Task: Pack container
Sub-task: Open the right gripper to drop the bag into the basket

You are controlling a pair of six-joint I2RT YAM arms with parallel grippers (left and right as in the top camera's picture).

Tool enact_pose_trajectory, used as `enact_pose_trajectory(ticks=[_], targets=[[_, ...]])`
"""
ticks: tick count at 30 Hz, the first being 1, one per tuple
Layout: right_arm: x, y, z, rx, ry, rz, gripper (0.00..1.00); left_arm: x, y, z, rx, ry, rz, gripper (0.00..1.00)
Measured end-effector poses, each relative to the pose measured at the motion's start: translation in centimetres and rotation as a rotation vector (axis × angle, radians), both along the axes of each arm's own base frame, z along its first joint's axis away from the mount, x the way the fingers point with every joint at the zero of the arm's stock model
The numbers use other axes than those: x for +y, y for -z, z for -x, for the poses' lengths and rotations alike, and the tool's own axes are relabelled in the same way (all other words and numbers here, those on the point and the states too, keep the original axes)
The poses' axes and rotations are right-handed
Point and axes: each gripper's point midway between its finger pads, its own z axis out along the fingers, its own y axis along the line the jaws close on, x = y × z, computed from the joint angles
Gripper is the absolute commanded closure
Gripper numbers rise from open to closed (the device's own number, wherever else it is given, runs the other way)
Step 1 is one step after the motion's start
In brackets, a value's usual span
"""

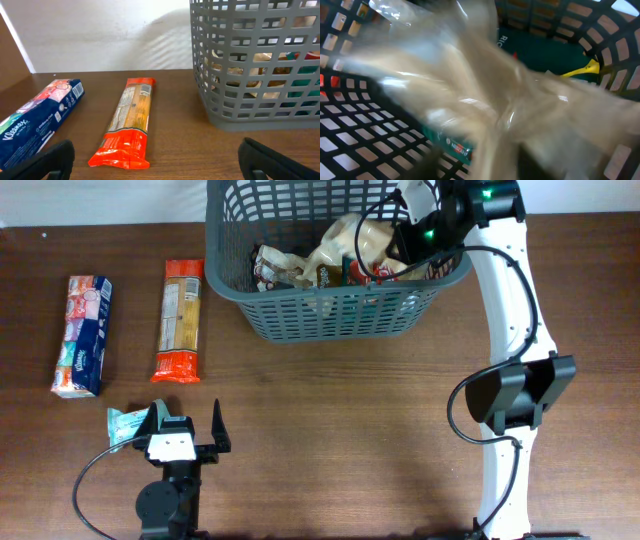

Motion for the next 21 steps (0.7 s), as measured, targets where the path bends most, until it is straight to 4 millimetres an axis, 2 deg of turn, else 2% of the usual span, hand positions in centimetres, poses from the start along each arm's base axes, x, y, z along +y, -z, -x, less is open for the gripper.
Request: enact_pose_trajectory(ticks=[9,12,16,21], targets=[[0.7,-0.2,0.0,-0.007,-0.018,-0.019,0.01,0.0,0.0,0.0,0.000,0.000,0.000,0.01],[0.7,-0.9,-0.1,-0.025,-0.021,-0.027,0.01,0.0,0.0,0.0,0.000,0.000,0.000,0.01],[0.7,-3.5,-0.7,-0.100,-0.023,-0.049,0.01,0.0,0.0,0.0,0.000,0.000,0.000,0.01],[1.1,-8.7,-0.9,-0.241,-0.040,-0.092,0.01,0.0,0.0,0.0,0.000,0.000,0.000,0.01]])
